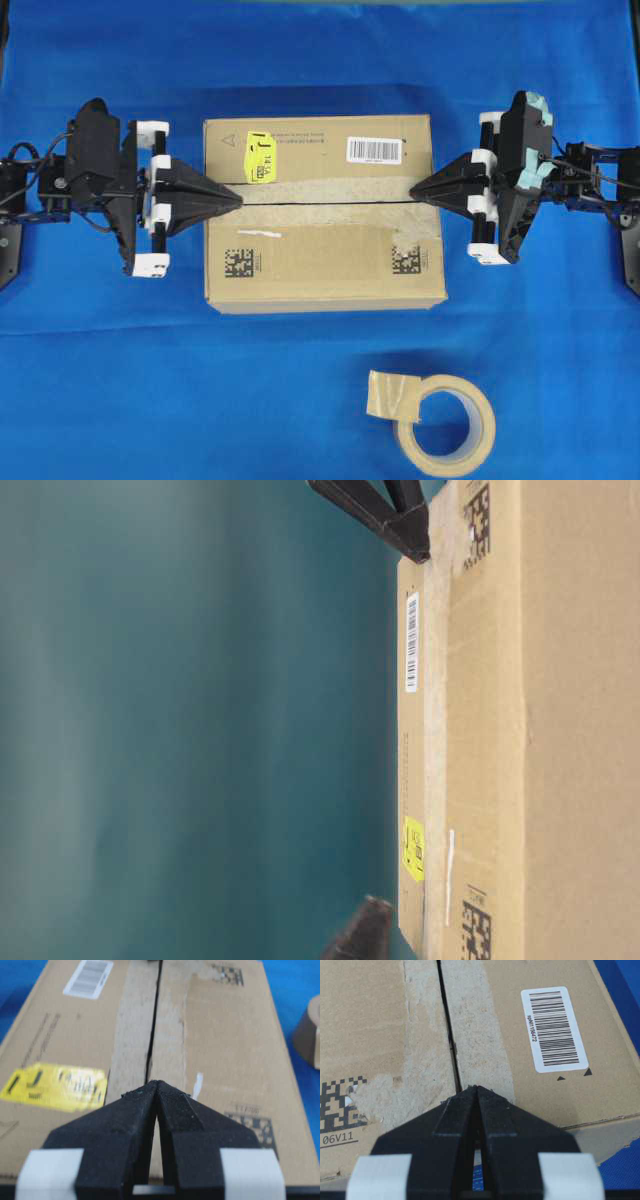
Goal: Close the cardboard box.
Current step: 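Press both grippers on the closed top flaps along the seam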
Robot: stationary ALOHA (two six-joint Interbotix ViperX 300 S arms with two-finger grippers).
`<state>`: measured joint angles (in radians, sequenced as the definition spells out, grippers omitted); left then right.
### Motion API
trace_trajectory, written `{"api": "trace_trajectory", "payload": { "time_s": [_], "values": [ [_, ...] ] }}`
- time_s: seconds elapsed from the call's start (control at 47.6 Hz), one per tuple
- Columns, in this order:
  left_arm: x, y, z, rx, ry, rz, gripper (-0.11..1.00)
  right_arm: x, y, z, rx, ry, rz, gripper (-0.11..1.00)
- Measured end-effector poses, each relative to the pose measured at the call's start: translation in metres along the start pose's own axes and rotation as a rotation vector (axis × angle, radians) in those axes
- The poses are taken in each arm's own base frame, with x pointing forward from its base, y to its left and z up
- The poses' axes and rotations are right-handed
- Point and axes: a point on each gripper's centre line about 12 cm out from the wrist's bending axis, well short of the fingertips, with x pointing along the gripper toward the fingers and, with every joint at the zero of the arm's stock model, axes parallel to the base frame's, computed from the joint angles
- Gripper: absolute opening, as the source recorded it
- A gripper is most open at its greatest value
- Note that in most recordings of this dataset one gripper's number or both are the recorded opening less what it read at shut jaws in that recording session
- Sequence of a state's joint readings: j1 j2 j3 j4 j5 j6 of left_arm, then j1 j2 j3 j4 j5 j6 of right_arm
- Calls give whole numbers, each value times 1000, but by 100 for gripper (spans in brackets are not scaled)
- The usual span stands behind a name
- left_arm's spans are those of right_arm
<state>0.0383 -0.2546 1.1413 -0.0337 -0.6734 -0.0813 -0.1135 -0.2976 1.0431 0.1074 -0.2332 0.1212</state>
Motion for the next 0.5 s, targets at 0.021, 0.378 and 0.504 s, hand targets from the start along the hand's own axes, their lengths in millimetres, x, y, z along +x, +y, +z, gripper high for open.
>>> {"api": "trace_trajectory", "payload": {
  "time_s": [0.021,0.378,0.504],
  "values": [
    [0,0,-2,0,3,0,0,0,0,0,0,-2,0,0],
    [7,2,-26,3,84,8,0,0,0,0,4,-4,2,0],
    [8,2,-28,3,87,8,0,0,0,1,2,-5,1,0]
  ]
}}
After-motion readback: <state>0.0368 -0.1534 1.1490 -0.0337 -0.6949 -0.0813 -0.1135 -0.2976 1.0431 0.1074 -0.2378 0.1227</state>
